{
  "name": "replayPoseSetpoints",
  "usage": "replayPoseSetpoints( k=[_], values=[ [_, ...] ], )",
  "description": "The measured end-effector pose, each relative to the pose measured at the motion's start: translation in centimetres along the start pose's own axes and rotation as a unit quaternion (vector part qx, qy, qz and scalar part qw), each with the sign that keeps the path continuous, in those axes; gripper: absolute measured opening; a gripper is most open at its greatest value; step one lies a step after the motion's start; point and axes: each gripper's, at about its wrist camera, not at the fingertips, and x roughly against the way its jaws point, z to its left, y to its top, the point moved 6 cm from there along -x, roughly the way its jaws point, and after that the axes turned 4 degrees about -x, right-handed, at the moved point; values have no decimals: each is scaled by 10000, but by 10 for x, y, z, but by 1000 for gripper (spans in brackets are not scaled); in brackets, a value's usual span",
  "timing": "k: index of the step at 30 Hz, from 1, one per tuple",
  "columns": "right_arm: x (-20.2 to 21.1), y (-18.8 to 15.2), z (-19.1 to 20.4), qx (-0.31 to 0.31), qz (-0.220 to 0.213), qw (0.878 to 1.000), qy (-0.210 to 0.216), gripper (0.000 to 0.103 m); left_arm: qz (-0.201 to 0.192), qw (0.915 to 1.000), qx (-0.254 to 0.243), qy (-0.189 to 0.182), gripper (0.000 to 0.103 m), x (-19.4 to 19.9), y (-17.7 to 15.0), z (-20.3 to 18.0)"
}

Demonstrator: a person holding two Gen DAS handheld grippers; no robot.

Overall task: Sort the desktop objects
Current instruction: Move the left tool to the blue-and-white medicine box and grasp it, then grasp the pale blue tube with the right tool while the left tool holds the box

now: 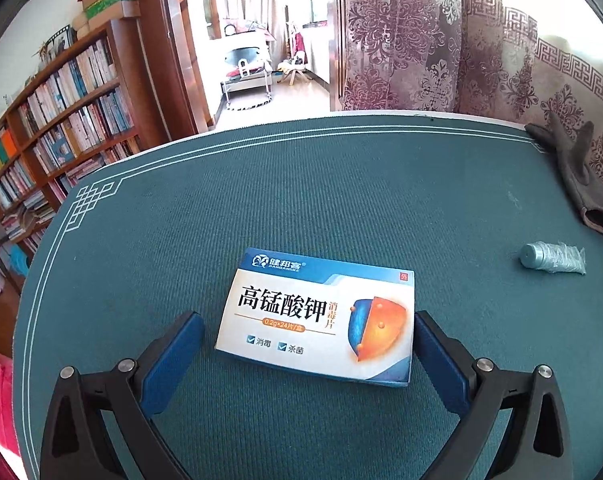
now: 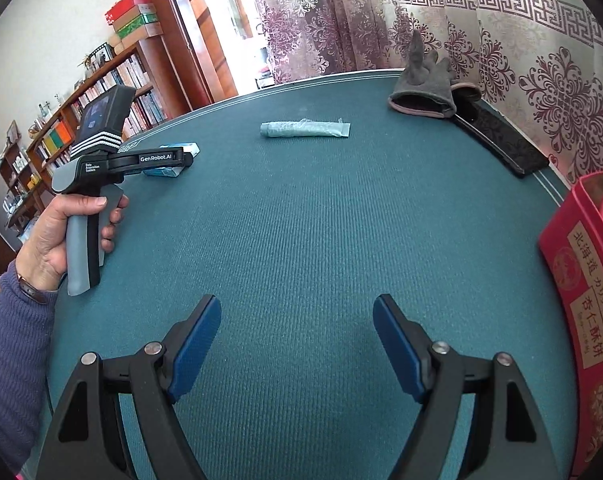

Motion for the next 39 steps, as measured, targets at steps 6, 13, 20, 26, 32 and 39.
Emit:
replayPoseSetpoints(
  k=[6, 13, 20, 26, 32, 39],
  values=[
    [-2, 28, 10, 269, -240, 9993, -11, 82, -69, 9998, 202, -46, 90, 6, -5, 0],
    [-37, 78, 17, 787, -439, 9956, -271, 82, -100, 9994, 324, -58, 90, 14, -14, 1],
    [-95, 121, 33, 1675, -359, 9838, -527, 82, -102, 9996, 274, -46, 90, 15, -16, 0],
    [-139, 150, 37, 2319, -125, 9698, -741, 81, -111, 9995, 271, -85, 90, 16, -16, -2],
    [-154, 157, 29, 2108, 163, 9762, -484, 81, -101, 9998, 178, -83, 90, 15, -15, -7],
    [-151, 157, 26, 1676, 281, 9852, -216, 47, -97, 9998, 159, -74, 90, 15, -15, -8]
  ],
)
